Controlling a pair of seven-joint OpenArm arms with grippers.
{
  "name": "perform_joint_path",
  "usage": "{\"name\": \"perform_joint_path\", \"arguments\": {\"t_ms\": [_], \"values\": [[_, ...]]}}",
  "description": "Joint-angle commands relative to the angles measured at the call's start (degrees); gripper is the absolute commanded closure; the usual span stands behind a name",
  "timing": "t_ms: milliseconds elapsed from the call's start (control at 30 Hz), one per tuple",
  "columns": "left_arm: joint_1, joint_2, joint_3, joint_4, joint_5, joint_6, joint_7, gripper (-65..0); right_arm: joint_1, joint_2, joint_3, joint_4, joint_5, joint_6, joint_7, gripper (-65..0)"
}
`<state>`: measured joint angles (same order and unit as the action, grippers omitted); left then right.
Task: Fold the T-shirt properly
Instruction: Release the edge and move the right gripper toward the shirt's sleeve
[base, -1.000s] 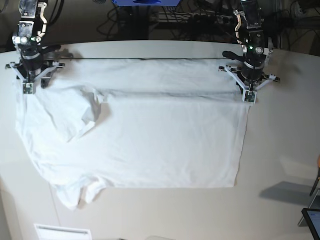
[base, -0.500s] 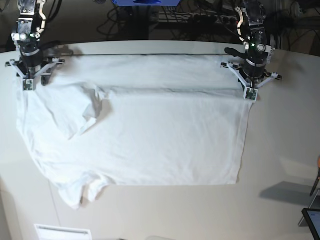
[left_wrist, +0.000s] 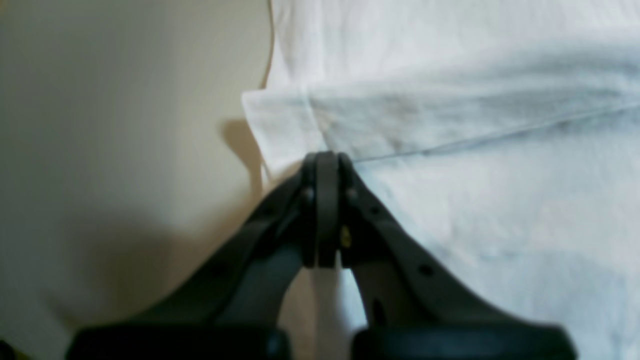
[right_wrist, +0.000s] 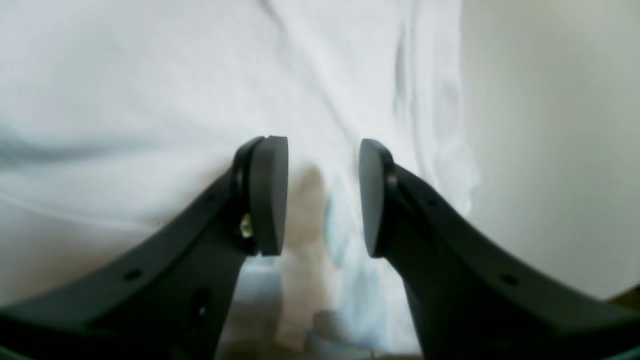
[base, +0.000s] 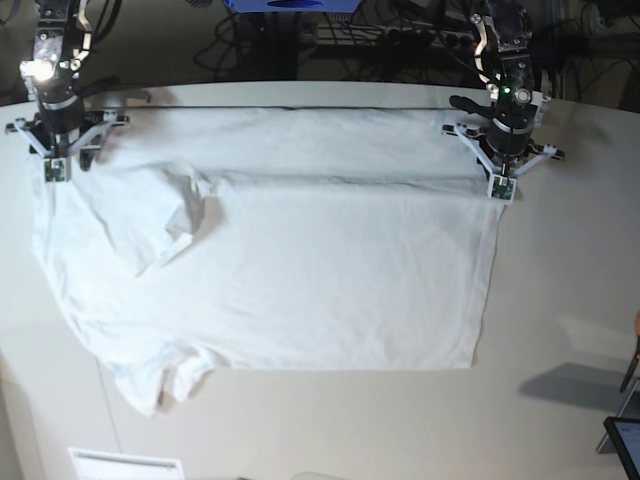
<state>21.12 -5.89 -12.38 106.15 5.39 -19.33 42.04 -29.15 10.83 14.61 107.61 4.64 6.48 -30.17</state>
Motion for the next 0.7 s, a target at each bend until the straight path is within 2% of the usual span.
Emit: {"name": "perform_joint_path", "arguments": {"t_ms": [0,200,300,367,500,567,667], "values": [[-0.25,-0.31,-0.32,2.91,-0.07,0.48,-1.12,0.0,0.88,0.55,0.38,1.79,-0.12,-0.46,1.56,-22.2],[-0.69,-0.31,-0.41,7.39,-0.07,0.48,-1.03,0.0,4.05,0.64,0.38,2.59,-0.12,-0.37,1.56,-22.2],[-3.59,-0.4,-0.5,7.04,0.28,0.48,-0.94,0.0,8.18,1.26,0.38,2.23,0.06,-0.02,1.56,-22.2],[-5.52,-0.4,-1.99,6.6,0.02,0.48,-0.94,0.0,11.7,2.4,0.38,1.62,0.06,1.92,1.56,-22.2],[-11.06,-0.13,-4.37,5.28,0.28,0.48,-0.94,0.0,20.84,3.02,0.38,-3.83,-0.12,8.07,1.47,-22.8],[-14.22,-0.13,-4.8,3.17,0.46,0.56,-0.94,-4.7,26.46,3.1,0.38,-9.2,-0.12,9.65,1.38,-22.9],[-18.44,-0.57,-4.8,-1.31,0.55,0.56,-0.94,-18.0,35.52,4.16,0.29,-19.13,-0.12,12.82,-1.78,-23.1]]}}
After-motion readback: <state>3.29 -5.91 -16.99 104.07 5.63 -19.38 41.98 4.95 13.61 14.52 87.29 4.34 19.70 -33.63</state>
